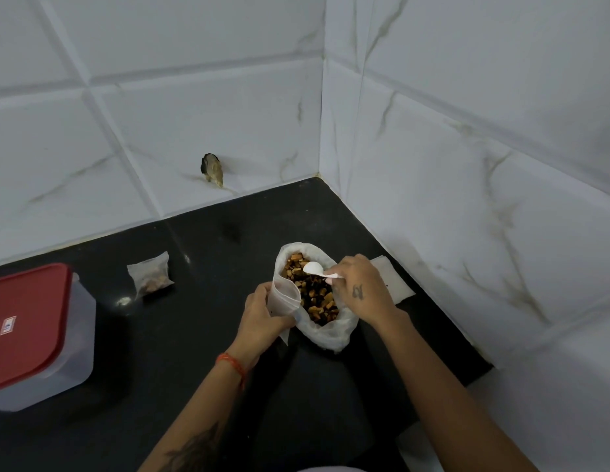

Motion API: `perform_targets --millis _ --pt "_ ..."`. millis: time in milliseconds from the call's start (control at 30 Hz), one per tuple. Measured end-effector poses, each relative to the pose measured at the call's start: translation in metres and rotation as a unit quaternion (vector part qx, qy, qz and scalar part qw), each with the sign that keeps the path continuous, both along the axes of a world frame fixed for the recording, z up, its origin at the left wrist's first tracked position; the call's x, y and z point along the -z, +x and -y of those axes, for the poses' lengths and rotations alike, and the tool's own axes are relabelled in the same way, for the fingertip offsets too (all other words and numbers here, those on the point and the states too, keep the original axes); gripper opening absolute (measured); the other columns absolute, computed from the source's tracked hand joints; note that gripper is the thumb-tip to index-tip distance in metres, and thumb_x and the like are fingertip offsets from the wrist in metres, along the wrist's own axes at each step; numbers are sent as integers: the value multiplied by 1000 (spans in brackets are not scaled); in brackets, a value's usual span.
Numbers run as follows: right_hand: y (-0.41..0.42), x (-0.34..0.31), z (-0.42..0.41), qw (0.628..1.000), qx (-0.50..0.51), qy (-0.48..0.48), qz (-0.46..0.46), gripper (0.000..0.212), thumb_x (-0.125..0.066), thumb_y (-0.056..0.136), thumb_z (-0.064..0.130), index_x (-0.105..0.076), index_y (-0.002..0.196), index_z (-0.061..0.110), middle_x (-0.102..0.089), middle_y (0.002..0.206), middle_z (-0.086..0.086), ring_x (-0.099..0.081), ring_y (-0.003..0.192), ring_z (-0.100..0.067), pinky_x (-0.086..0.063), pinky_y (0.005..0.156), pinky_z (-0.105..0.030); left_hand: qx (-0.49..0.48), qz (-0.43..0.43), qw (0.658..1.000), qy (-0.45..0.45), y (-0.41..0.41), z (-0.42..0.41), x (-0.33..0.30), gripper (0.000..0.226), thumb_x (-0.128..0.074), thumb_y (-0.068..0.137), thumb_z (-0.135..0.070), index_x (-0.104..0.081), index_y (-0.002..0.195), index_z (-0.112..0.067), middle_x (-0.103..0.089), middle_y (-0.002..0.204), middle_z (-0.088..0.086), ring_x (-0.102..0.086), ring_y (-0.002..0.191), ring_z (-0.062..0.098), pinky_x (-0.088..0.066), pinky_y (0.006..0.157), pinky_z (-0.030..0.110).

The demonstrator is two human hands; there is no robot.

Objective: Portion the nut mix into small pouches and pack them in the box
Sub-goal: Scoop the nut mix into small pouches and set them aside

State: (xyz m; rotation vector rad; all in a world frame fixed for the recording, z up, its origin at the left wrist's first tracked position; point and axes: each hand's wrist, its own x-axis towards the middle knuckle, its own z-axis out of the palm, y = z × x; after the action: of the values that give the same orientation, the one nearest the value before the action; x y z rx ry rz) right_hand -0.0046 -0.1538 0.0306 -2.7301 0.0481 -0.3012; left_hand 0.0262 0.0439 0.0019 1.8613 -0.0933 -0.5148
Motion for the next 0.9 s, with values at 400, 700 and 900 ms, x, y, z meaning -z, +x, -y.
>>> perform_targets --millis 400,700,900 --pt "3 11 -11 994 72 -76 22 21 -79 70 7 -76 87 19 -59 64 0 -41 62 -12 -31 52 -22 6 -15 1000 -16 -9 3 -10 61 -74 74 -2 -44 123 -24 -53 120 -2 -53 111 15 -49 89 31" --pt "8 1 -2 991 65 -86 -74 21 -49 94 20 -70 96 16 -50 72 3 -42 75 -10 -34 62 -20 5 -10 1000 -16 -11 2 -11 61 -74 74 -3 -45 122 -25 -55 119 -2 -54 108 13 -49 87 29" --pt "13 -3 0 985 79 25 -152 23 -53 89 19 -75 89 13 -69 77 -2 -58 68 -14 -43 60 -25 1 -22 999 -25 -11 3 -10 62 -75 73 -2 -45 123 -24 -56 120 -1 -55 112 16 -49 91 33"
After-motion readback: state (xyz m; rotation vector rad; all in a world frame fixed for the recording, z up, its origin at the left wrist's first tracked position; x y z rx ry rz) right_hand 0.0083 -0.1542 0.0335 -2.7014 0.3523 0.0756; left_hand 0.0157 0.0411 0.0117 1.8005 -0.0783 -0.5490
